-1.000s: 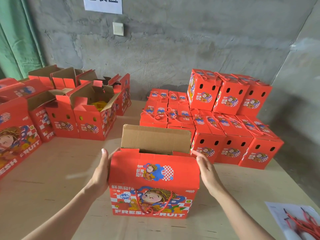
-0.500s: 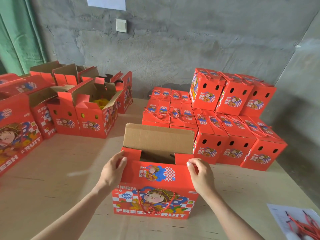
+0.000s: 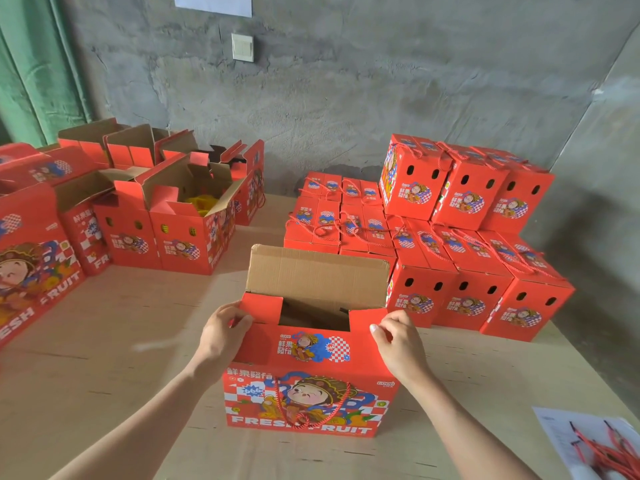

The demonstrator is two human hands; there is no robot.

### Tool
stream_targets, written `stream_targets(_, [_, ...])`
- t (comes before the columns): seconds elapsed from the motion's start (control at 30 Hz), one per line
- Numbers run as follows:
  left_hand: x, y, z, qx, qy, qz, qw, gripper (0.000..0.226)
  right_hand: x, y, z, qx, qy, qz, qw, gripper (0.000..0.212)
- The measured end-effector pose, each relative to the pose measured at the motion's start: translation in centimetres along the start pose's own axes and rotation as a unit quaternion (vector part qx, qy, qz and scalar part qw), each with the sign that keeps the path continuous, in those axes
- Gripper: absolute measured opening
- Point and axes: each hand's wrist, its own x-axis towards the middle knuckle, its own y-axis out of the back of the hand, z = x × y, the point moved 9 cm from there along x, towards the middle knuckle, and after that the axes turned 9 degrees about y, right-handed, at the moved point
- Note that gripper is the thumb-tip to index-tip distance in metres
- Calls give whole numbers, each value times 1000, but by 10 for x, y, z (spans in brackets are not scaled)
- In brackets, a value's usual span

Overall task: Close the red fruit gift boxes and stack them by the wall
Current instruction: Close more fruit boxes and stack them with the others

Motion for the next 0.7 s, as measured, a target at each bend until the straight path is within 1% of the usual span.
stream_targets(0.13, [0,1,1,2,-15,13,1000,11,-1,-4,2,14,-4,-13,1000,15])
stream_targets(0.23, [0,5,-1,11,-6,43,999,6,-3,-5,6,36,-36,-12,999,12])
stream_targets(0.27, [1,6,0,23,-4,51,998,5,-2,-7,8,46,-52,-13,998,20])
stream_targets(0.37, [6,3,6,78,-5,48,996,6,2,-19,16,96,-106,-67,987,71])
stream_targets(0.4, [10,2,7,88,3,43,995,11,4,-24,18,113,-122,-94,982,83])
stream_targets(0.43, [13,1,9,93,11,36,995,20,5,-28,20,126,-135,-120,975,90])
stream_targets(0.5, [18,-2,11,85,31,14,996,42,6,-36,24,159,-154,-151,963,96])
stream_targets(0.6, [18,-8,9,60,52,-20,997,71,6,-39,30,212,-175,-145,950,98])
stream_targets(0.7, [12,-11,10,95,41,-15,994,84,5,-35,34,206,-163,-100,960,97])
